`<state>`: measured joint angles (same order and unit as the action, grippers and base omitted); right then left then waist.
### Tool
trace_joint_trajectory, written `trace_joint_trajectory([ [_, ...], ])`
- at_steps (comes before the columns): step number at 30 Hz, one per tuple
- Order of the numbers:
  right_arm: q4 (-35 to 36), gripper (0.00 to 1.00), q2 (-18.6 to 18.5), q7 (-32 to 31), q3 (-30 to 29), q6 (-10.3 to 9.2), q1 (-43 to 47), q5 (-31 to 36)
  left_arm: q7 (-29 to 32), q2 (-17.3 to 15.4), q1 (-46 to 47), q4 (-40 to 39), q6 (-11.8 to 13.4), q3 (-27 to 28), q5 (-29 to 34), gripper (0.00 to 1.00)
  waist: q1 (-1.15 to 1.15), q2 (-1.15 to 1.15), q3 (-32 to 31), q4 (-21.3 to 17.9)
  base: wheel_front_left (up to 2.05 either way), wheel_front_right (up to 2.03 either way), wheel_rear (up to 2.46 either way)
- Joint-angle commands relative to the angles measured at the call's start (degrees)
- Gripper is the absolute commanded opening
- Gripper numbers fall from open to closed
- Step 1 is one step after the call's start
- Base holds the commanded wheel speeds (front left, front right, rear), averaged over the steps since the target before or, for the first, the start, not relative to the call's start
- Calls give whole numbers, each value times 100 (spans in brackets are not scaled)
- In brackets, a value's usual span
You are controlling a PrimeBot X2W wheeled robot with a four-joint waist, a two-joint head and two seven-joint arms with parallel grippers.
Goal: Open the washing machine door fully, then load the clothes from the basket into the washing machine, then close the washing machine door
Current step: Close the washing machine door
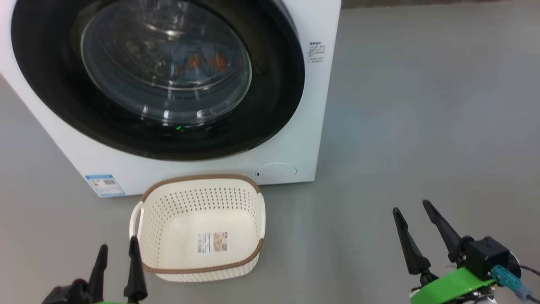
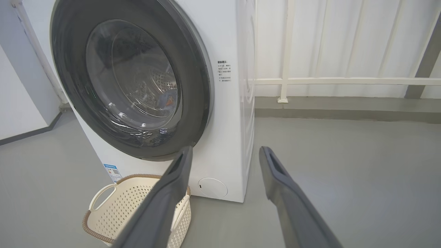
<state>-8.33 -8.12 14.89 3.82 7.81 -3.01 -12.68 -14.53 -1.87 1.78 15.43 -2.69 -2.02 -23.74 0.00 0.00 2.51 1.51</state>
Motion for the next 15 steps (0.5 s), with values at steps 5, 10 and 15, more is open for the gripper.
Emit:
trace_joint_trajectory([
  [5, 78, 100, 39, 11, 12, -32, 121, 93, -47, -100, -114, -152, 88, 315, 73, 100, 0, 0, -243, -97, 0, 0, 0],
  [10, 18, 100, 34, 11, -68, -32, 188, 127, -47, -100, -146, -154, 129, 342, 117, 100, 0, 0, -299, -22, 0, 0, 0],
  [15, -11, 100, 47, 11, -65, -32, 133, 138, -47, -100, -161, -172, 159, 337, 121, 100, 0, 0, -302, 103, 0, 0, 0],
])
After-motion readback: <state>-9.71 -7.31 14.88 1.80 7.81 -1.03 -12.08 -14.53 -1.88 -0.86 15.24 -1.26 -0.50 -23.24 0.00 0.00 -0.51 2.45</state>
